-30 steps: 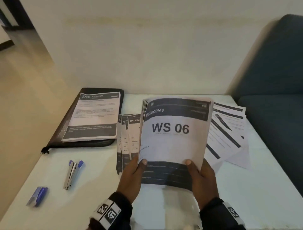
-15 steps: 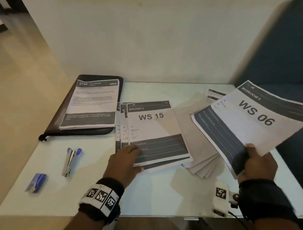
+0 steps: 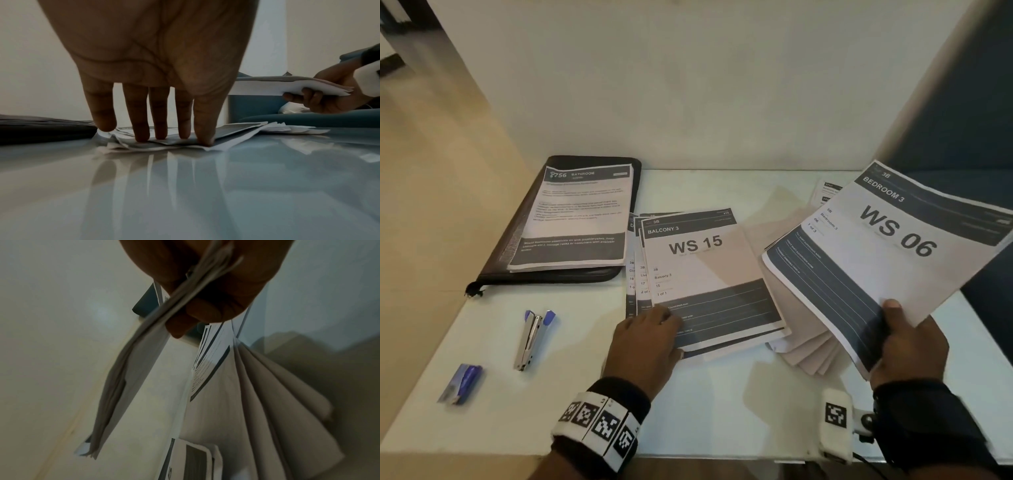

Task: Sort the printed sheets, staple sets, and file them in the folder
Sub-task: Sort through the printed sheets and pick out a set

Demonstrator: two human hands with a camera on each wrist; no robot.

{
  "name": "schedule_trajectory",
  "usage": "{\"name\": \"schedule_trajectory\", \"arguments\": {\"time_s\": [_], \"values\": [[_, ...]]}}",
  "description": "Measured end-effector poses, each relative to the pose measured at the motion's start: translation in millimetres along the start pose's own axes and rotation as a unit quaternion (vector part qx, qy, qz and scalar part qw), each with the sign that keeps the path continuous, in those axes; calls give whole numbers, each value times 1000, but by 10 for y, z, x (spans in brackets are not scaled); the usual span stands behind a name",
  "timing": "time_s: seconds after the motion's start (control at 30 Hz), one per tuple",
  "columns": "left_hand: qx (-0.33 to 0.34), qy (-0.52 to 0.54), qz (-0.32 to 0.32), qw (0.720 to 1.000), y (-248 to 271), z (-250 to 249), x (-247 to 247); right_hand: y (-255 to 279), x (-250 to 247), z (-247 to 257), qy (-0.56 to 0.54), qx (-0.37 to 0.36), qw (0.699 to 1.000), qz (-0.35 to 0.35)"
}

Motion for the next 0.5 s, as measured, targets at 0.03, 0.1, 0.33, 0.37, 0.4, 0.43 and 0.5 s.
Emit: {"name": "schedule_trajectory", "arguments": {"time_s": [0.03, 0.1, 0.33, 0.37, 0.4, 0.43, 0.5], "values": [[5, -8, 0, 1000, 10, -22, 0, -4, 5, -17, -2, 3, 1000, -1], [10, -31, 18, 999, 17, -72, -10, 0, 13, -43, 1, 2, 1000, -2], [-38, 8, 7, 999, 11, -161, -225, -45, 6, -79, -3, 13, 1000, 3], [-40, 27, -2, 999, 18, -160, -241, -48, 3, -87, -1, 15, 1000, 6], [-38, 42, -14, 998, 21, -159, -249, -54, 0, -95, -1, 15, 1000, 4], [-40, 58, -23, 997, 19, -160, -256, -63, 1, -99, -4, 14, 1000, 2], [-51, 88, -30, 994, 22, -169, -265, -66, 5, -102, -6, 10, 1000, -2]]}}
Point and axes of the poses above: each hand's wrist, its own y-axis away from the middle knuckle, its own x-axis out of the palm, z = x × y, the point moved 3 cm from there along -y, towards the middle knuckle, and after that the axes turned 9 degrees about y, right-handed, at the moved point
